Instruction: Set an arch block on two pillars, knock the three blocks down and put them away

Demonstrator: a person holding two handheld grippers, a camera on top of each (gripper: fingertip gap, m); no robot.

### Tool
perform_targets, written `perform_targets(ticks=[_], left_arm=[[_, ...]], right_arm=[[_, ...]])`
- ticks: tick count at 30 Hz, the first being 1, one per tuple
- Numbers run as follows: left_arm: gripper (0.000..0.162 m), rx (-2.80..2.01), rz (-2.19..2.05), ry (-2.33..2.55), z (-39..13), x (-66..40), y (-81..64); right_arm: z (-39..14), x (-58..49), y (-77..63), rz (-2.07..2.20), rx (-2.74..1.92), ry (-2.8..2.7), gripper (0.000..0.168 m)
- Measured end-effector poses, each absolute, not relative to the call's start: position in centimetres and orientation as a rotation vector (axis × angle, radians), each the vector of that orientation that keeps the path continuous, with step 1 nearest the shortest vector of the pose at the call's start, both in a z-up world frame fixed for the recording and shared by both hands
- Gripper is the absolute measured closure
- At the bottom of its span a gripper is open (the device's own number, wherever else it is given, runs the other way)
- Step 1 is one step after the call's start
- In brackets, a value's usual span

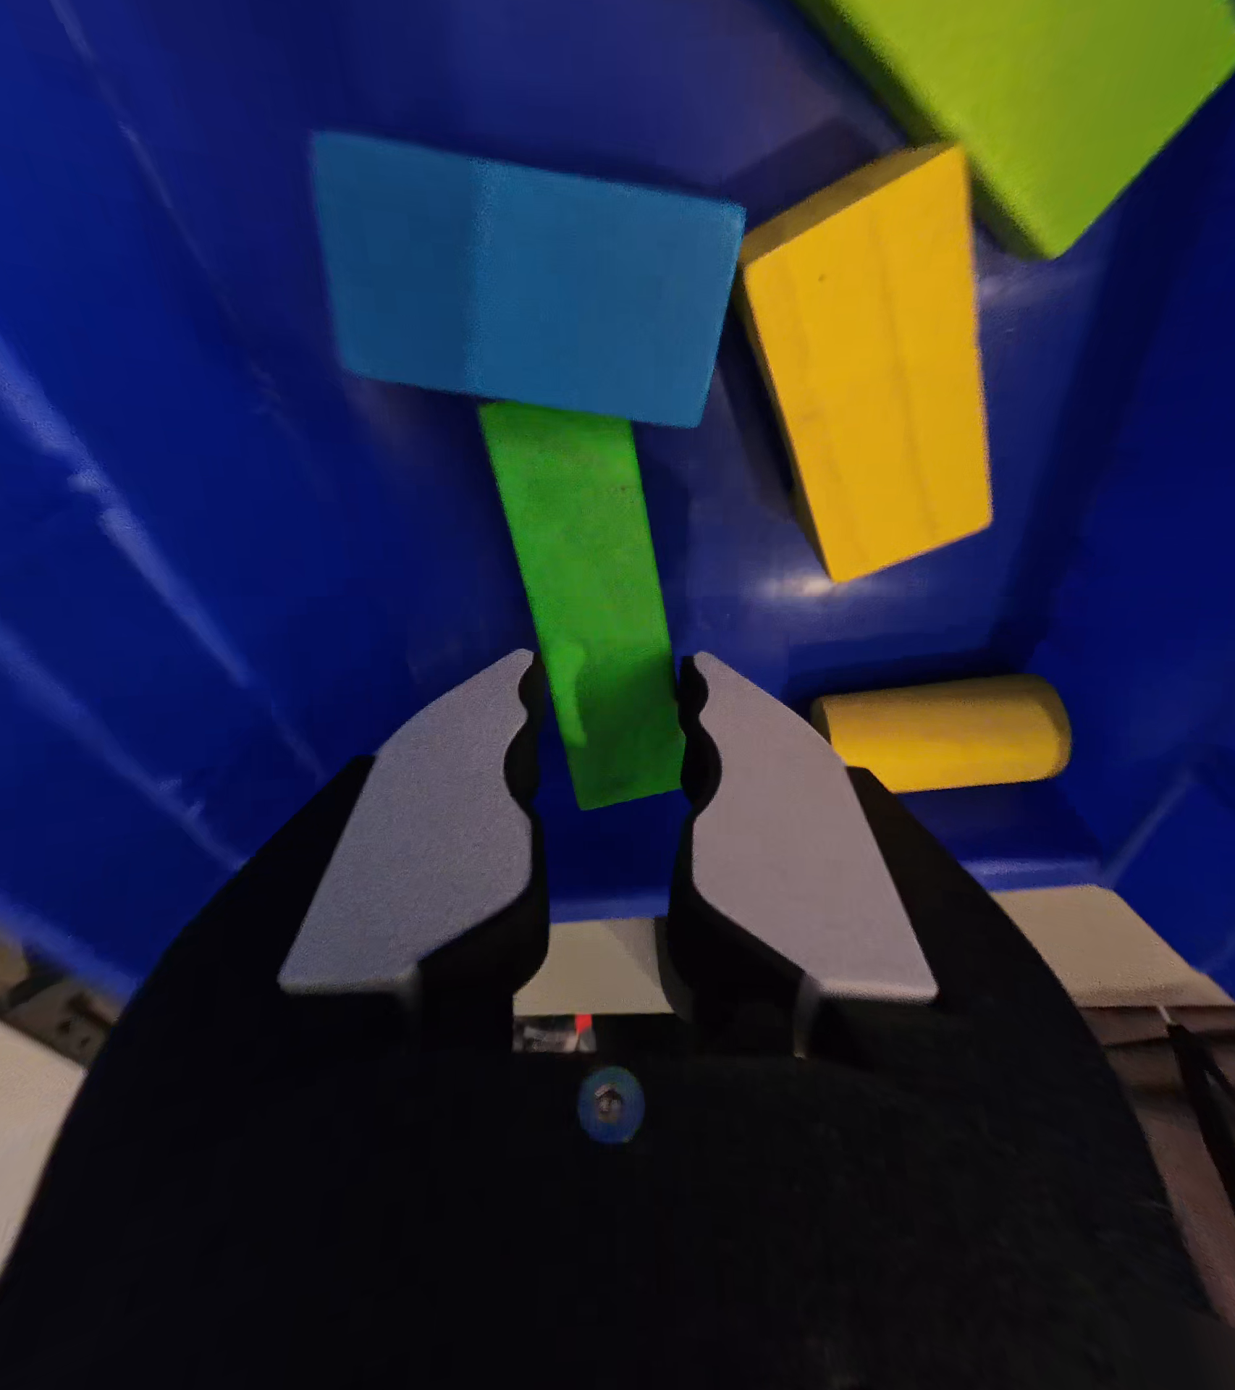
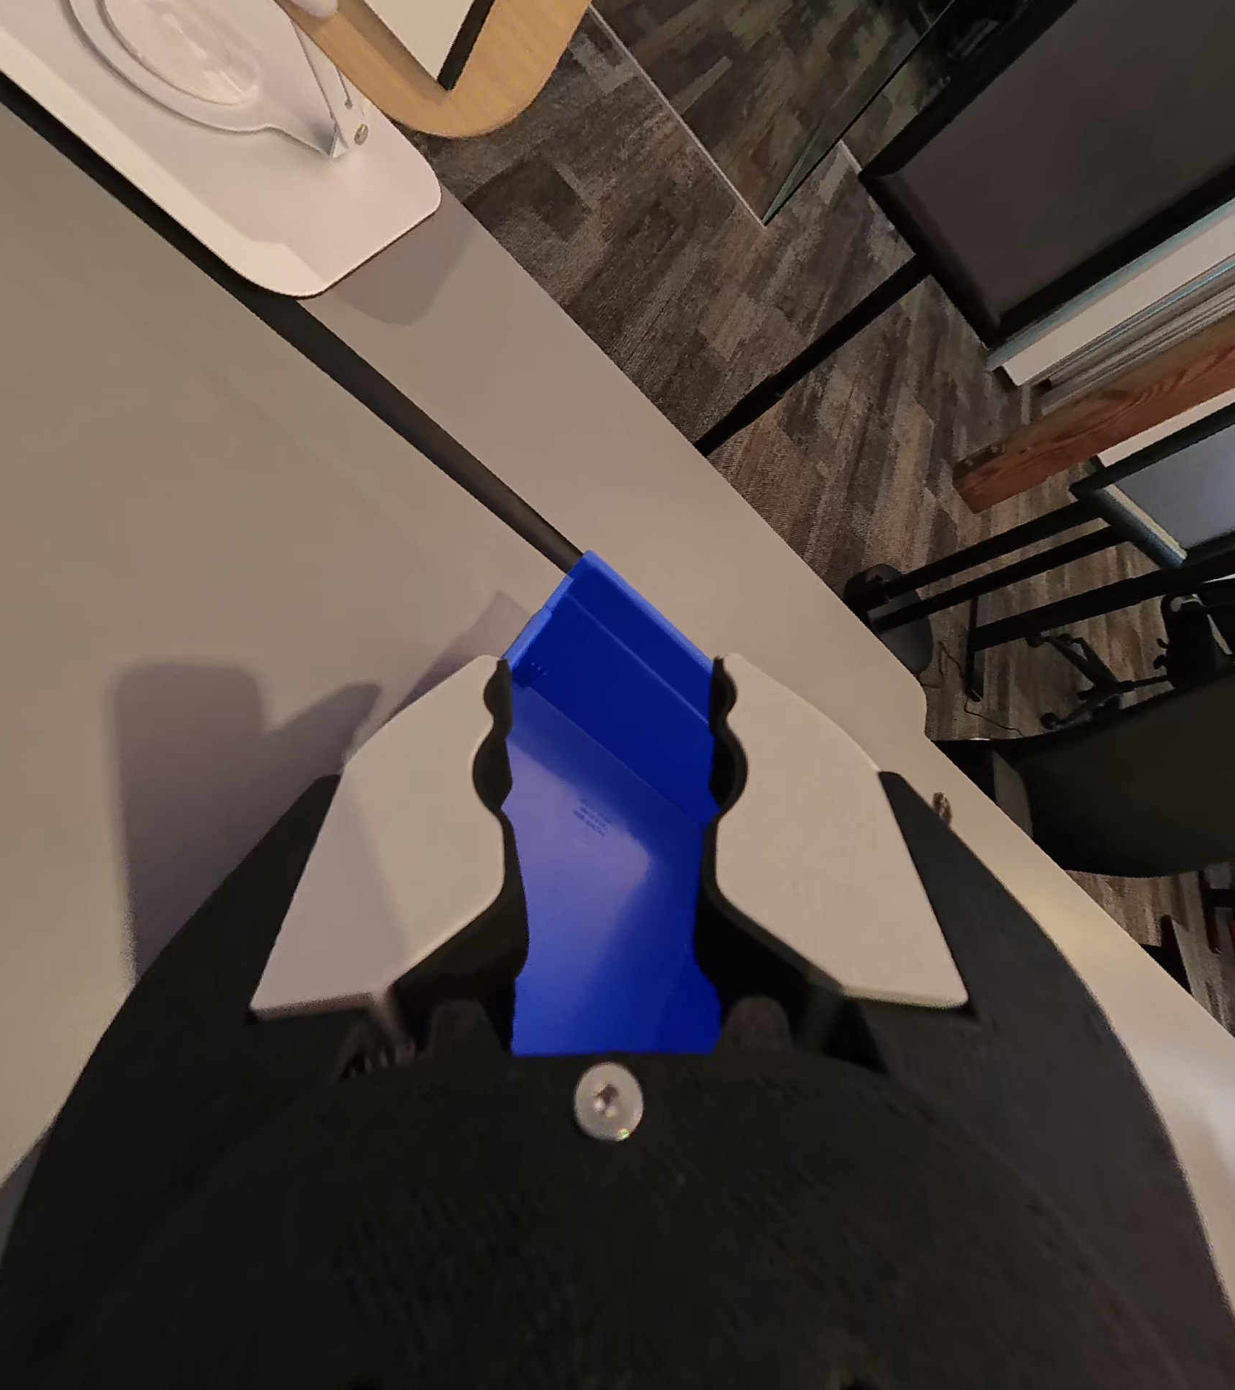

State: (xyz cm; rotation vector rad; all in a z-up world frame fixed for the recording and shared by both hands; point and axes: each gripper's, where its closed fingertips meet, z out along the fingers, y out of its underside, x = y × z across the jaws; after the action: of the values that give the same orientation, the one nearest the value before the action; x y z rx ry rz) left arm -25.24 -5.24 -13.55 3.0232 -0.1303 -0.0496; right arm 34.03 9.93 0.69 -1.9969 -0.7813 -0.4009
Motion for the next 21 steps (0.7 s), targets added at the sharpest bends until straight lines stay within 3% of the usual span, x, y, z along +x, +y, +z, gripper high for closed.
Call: perform_targets(ticks=[6,13,21], left_arm=[[0.129,3.403,0.415,-0.436,-4.3,-19.7,-4.2],[0.129,3.355,1.025,-1.390,4.4,-6.8,-6.1],[0.129,2.932,1.554,-1.872,7.3,3.6,-9.7]], right_arm=[[3.4,29.8,8.8,-0.277,-1.853,-0.800,0.117],[3.9,11.2,-1.1,0.762,-1.570,-1.108,0.117],[7.4,5.2,-9.2,1.455,-1.100,-0.954,0.121]])
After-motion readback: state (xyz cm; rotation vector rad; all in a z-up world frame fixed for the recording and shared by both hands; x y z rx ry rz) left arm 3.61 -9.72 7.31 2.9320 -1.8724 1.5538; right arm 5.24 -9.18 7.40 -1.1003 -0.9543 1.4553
